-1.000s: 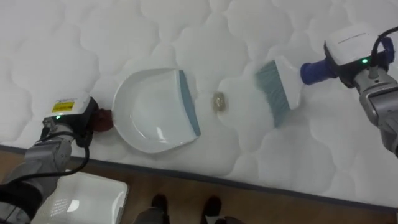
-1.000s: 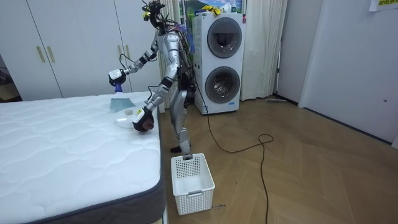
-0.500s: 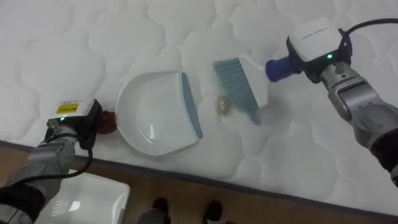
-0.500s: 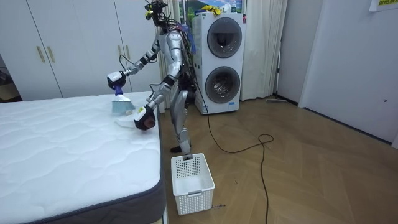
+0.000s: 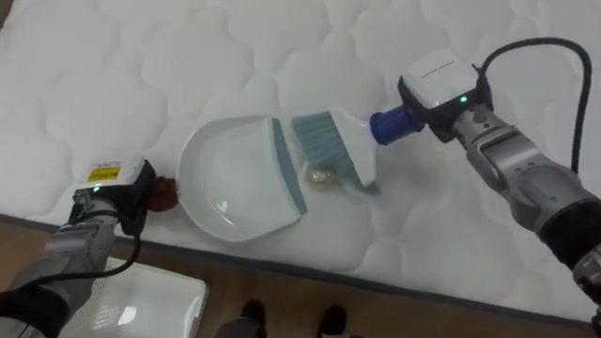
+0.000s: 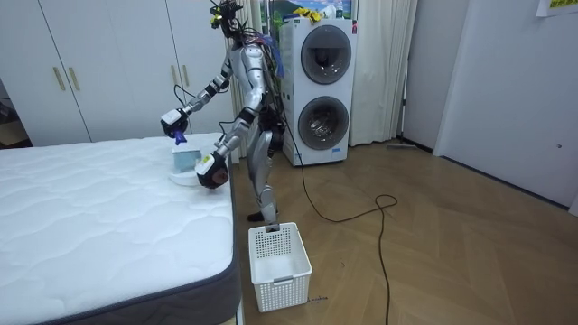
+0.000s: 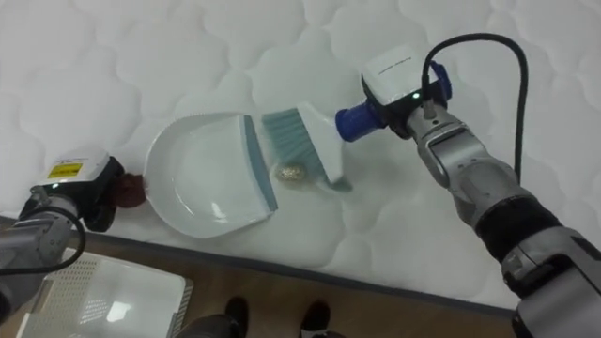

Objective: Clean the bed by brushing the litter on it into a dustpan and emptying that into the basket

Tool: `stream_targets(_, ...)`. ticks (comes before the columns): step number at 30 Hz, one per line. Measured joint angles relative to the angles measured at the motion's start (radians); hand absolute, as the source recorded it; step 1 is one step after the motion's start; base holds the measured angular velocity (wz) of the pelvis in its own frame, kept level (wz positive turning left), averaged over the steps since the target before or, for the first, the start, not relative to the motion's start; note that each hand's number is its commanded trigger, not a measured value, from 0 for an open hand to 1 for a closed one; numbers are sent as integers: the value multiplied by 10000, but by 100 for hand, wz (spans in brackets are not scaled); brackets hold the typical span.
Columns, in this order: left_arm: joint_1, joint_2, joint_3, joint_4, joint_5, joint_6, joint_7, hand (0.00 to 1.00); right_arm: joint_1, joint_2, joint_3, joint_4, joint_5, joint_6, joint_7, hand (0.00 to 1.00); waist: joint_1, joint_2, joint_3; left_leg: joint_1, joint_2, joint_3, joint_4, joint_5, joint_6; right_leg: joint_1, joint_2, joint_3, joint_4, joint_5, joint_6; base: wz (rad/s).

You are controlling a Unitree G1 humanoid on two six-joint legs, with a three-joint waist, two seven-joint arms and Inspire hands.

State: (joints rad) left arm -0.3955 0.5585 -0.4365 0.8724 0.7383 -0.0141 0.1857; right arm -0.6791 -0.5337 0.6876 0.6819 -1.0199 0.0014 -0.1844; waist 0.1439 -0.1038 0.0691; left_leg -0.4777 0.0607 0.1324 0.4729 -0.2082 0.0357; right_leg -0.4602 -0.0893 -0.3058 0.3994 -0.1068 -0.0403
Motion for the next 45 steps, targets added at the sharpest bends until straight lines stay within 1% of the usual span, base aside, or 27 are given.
stream_targets(7,50,-126,-2,-4,6,70,-3,100,197,-1,-1,-45,90,28,558,100,30,130,-80,13,-5,-12,-2,1,2,2,4,49,11,0,0,0)
stream_targets(9,54,-164,-1,-4,9,82,-3,100,381,0,-1,-49,503,111,606,100,59,148,-90,13,-5,-9,-49,1,2,-9,5,46,18,0,0,0)
stream_targets(12,54,-169,2,-11,9,84,-5,100,573,0,-6,-57,985,132,675,100,58,159,-98,8,-5,-10,-69,1,2,-19,0,28,39,0,0,0)
stream_targets(16,55,-170,2,-142,106,136,-30,100,703,24,-10,-49,1423,169,743,100,49,164,-101,8,-17,-16,-76,2,3,-21,-78,35,62,0,0,0)
stream_targets(19,51,-174,0,-170,87,147,-29,100,712,189,-10,81,2268,208,757,100,11,171,-105,15,-40,-27,-77,14,23,-11,-103,17,73,0,0,1)
stream_targets(21,53,-237,-10,-120,67,145,-29,100,737,380,-10,550,2964,217,793,100,11,175,-103,82,-57,12,-70,23,36,39,-132,18,114,0,1,2)
stream_targets(25,54,-362,-7,-11,67,277,-29,100,810,505,-37,709,3282,228,1168,100,-32,207,-93,113,-79,-15,-83,30,49,68,-130,17,127,0,2,0)
stream_targets(26,54,-397,-7,46,62,302,-29,100,810,586,-60,818,3348,229,1238,100,-42,232,-98,123,-79,-12,-82,32,51,70,-133,21,140,0,1,0)
stream_targets(28,54,-447,-7,117,-23,298,-29,100,810,601,-62,891,3541,228,1379,100,-37,310,-91,131,-82,-6,-81,41,61,72,-138,23,152,0,1,0)
stream_targets(30,54,-522,-4,138,-79,297,-30,100,813,605,-65,899,3644,224,1554,100,-38,442,-77,130,-84,9,-80,45,66,67,-145,27,150,0,1,0)
stream_targets(33,43,-611,11,136,-73,295,-33,100,816,646,-121,900,3717,214,1767,100,-27,553,-81,127,-75,16,-93,46,64,44,-155,38,158,-1,1,0)
stream_targets(35,11,-610,36,136,-17,293,-61,100,815,655,-144,894,4018,202,1836,100,-19,553,-82,109,-62,18,-109,50,57,16,-152,39,158,-2,-1,0)
stream_targets(38,-34,-610,72,135,0,248,-67,100,814,700,-429,886,4294,127,1886,100,-18,551,-82,80,-64,25,-138,53,52,-29,-153,48,156,-2,-1,0)
stream_targets(41,-53,-610,79,133,-2,126,-67,100,802,739,-585,884,4342,86,1884,100,-20,546,-84,91,-70,26,-151,53,53,-30,-168,28,157,-2,-1,0)
stream_targets(45,-53,-610,104,133,-3,100,-67,100,802,851,-773,884,4341,71,1888,100,-35,529,-78,92,-77,26,-162,53,53,-30,-175,22,153,-3,0,0)
